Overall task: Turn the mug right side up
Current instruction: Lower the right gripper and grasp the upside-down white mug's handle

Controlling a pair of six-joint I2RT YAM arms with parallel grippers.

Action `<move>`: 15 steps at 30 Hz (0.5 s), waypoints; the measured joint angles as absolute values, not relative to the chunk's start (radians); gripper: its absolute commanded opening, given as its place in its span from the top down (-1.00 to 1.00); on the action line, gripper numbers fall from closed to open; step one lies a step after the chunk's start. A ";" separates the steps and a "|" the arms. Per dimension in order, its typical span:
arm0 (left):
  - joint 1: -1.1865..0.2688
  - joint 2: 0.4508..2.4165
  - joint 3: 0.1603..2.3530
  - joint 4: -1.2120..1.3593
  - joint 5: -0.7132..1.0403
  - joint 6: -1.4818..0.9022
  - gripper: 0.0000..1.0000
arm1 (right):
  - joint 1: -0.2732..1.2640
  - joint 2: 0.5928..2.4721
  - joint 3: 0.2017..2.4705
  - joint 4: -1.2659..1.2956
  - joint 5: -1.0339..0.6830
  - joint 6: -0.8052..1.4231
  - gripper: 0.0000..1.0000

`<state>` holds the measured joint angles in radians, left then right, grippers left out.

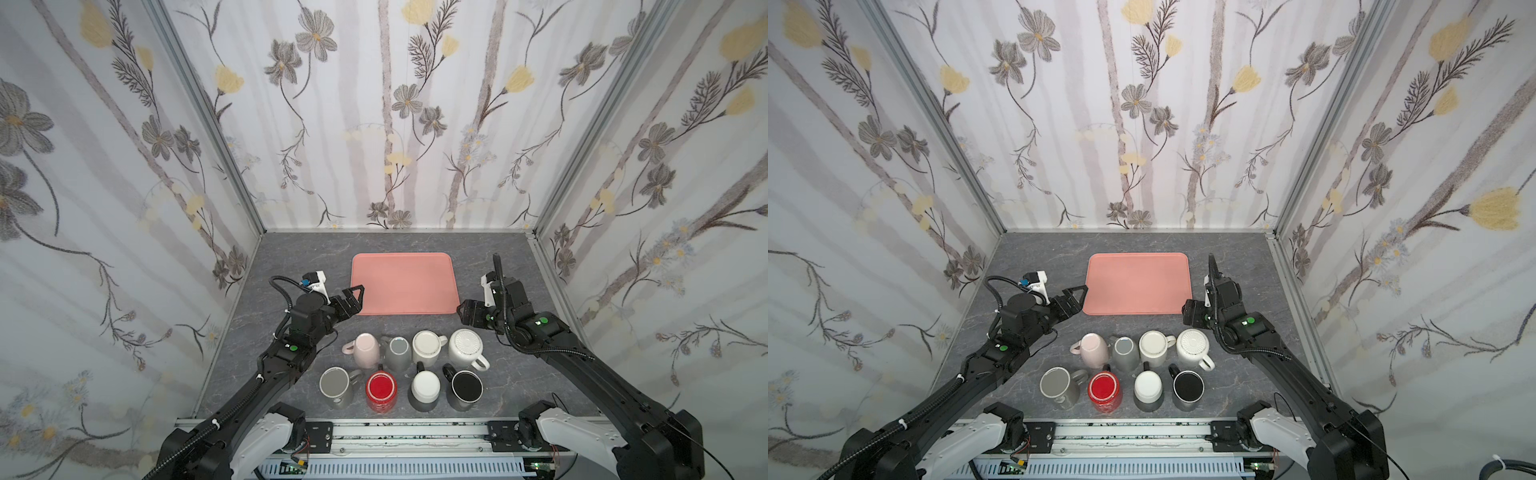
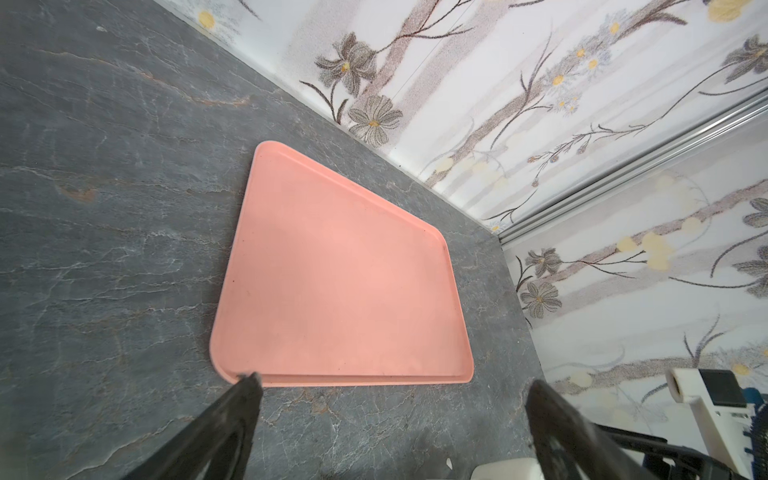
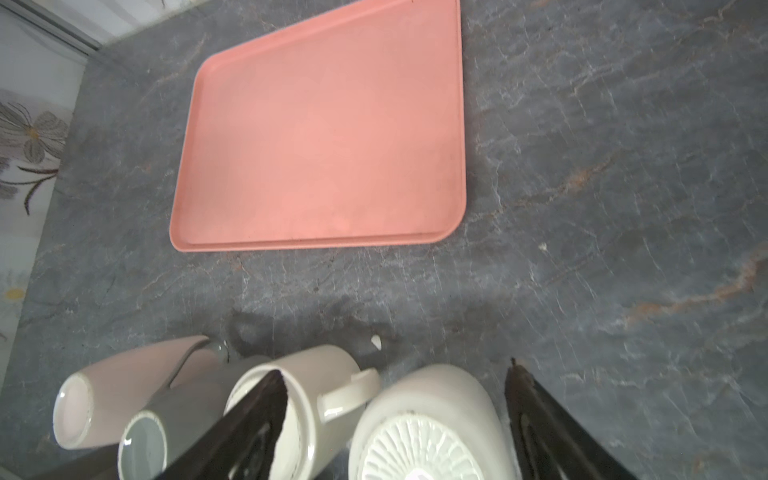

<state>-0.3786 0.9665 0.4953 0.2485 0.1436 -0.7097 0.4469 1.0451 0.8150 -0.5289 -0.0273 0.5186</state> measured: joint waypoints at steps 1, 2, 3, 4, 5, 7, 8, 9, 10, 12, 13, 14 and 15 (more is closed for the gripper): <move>-0.379 0.971 0.495 0.249 0.148 -0.710 -1.00 | 0.450 1.035 0.815 -0.557 -0.027 0.524 -0.82; -0.379 0.976 0.495 0.249 0.152 -0.710 -1.00 | 0.451 1.026 0.815 -0.591 -0.028 0.531 -0.99; -0.379 0.982 0.495 0.249 0.154 -0.710 -1.00 | 0.453 1.023 0.815 -0.626 -0.028 0.544 -1.00; -0.379 0.986 0.495 0.249 0.154 -0.710 -1.00 | 0.456 1.023 0.815 -0.649 -0.031 0.545 -1.00; -0.379 0.991 0.495 0.249 0.154 -0.710 -1.00 | 0.462 1.023 0.815 -0.677 -0.031 0.545 -0.99; -0.379 0.995 0.495 0.249 0.154 -0.710 -1.00 | 0.477 1.024 0.815 -0.719 -0.046 0.550 -0.99; -0.379 0.995 0.495 0.249 0.154 -0.710 -1.00 | 0.485 1.029 0.814 -0.738 -0.046 0.550 -1.00; -0.379 0.995 0.495 0.249 0.154 -0.710 -1.00 | 0.492 1.034 0.811 -0.751 -0.046 0.550 -1.00; -0.379 0.995 0.495 0.249 0.154 -0.710 -1.00 | 0.495 1.039 0.808 -0.762 -0.046 0.550 -1.00; -0.378 0.995 0.495 0.249 0.154 -0.709 -1.00 | 0.511 1.047 0.799 -0.784 -0.041 0.550 -1.00; -0.378 0.995 0.495 0.249 0.154 -0.709 -1.00 | 0.519 1.050 0.796 -0.790 -0.043 0.550 -0.99; -0.378 0.995 0.495 0.249 0.154 -0.707 -1.00 | 0.530 1.056 0.793 -0.796 -0.046 0.549 -1.00; -0.378 0.995 0.495 0.249 0.153 -0.707 -1.00 | 0.540 1.064 0.792 -0.799 -0.046 0.549 -1.00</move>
<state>-0.3779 0.9951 0.4953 0.2489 0.1532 -0.7071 0.5400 1.0637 0.7918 -0.7994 -0.0456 0.5491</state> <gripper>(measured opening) 0.994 0.998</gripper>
